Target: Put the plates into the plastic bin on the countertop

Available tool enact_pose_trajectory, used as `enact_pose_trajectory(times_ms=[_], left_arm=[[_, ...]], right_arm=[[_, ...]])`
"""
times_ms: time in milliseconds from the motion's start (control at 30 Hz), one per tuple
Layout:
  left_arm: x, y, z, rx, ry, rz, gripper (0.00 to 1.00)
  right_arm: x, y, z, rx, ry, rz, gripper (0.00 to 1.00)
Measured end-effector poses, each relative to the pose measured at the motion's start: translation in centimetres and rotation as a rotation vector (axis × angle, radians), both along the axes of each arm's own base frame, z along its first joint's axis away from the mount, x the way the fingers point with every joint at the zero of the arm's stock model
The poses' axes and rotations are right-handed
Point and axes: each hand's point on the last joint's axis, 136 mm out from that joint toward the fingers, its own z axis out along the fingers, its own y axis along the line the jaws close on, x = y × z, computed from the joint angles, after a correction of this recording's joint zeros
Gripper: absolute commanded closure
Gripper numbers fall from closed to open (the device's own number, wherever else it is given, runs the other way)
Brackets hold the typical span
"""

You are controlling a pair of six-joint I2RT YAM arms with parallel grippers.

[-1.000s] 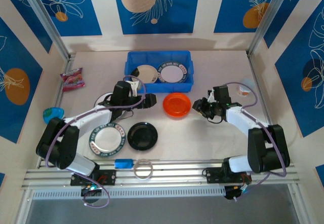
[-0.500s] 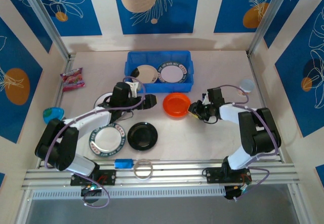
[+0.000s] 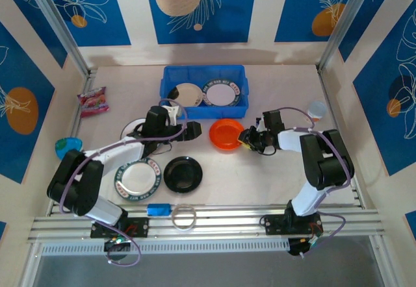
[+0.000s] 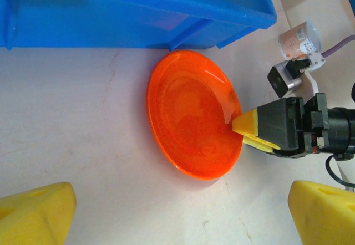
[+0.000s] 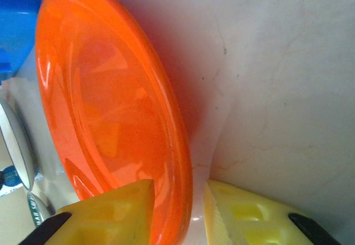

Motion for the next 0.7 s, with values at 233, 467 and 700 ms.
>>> enact_pose_trajectory(times_ms=[233,467,700], left_arm=[[0.0,0.0,-0.2,0.003,0.003,0.0,0.03],[0.0,0.0,-0.2,0.002,0.003,0.0,0.03],[-0.2,-0.2,-0.1,-0.005,0.007,-0.013,0.08]], right_arm=[[0.5,0.3,-0.3,0.028,0.015,-0.008,0.85],[0.8,0.8,-0.3,0.06,0.006,0.006,0.99],[-1.0,0.8,0.3,0.07,0.012,0.024,1.0]])
